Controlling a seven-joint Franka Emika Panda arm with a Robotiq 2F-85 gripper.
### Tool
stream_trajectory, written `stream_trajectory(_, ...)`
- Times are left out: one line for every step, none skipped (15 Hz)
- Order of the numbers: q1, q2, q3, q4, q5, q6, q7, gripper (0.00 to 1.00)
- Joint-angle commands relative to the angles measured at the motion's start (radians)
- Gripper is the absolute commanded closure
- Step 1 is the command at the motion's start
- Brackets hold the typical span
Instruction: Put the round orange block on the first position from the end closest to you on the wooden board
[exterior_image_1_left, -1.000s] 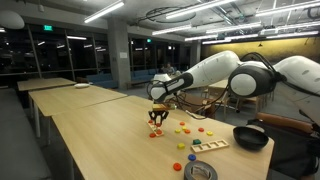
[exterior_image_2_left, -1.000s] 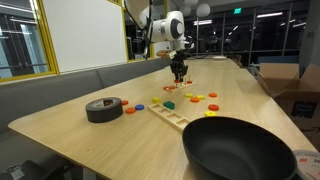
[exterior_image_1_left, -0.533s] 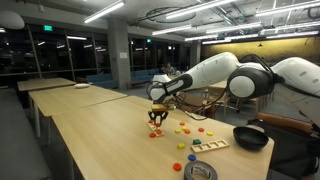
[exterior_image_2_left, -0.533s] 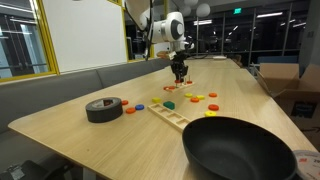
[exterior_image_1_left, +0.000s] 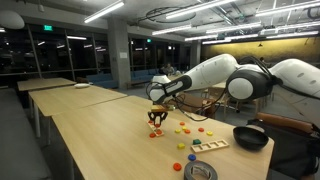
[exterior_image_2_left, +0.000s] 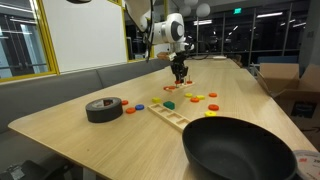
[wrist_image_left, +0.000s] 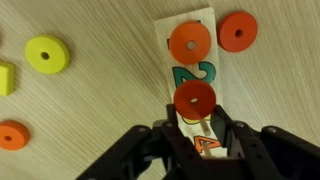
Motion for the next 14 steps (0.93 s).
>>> stream_trajectory(0.000,0.035,-0.005,0.071,-0.008,-0.029,0.010,0.84)
stream_trajectory(0.000,0.037,-0.004,0.075,-0.007,-0.030,0.010,0.84)
stream_trajectory(-0.001,0.038,-0.004,0.076,-0.007,-0.030,0.009,0.84)
stream_trajectory(-0.001,0.038,-0.003,0.077,-0.006,-0.030,0.008,0.84)
stream_trajectory(-0.001,0.039,-0.003,0.077,-0.006,-0.031,0.007,0.84)
stream_trajectory(-0.002,0.039,-0.002,0.078,-0.006,-0.031,0.006,0.84)
stream_trajectory(-0.002,0.039,-0.002,0.078,-0.006,-0.031,0.006,0.84)
stream_trajectory(-0.002,0.039,-0.001,0.079,-0.005,-0.032,0.005,0.84)
stream_trajectory(-0.003,0.040,-0.001,0.081,-0.005,-0.034,0.004,0.84)
stream_trajectory(-0.004,0.041,0.001,0.083,-0.003,-0.035,0.002,0.84)
stream_trajectory(-0.004,0.042,0.001,0.085,-0.003,-0.037,0.001,0.84)
stream_trajectory(-0.004,0.043,0.001,0.086,-0.003,-0.038,0.000,0.84)
stream_trajectory(-0.005,0.043,0.002,0.086,-0.002,-0.038,-0.001,0.84)
stream_trajectory(-0.006,0.044,0.003,0.087,-0.002,-0.039,-0.002,0.84)
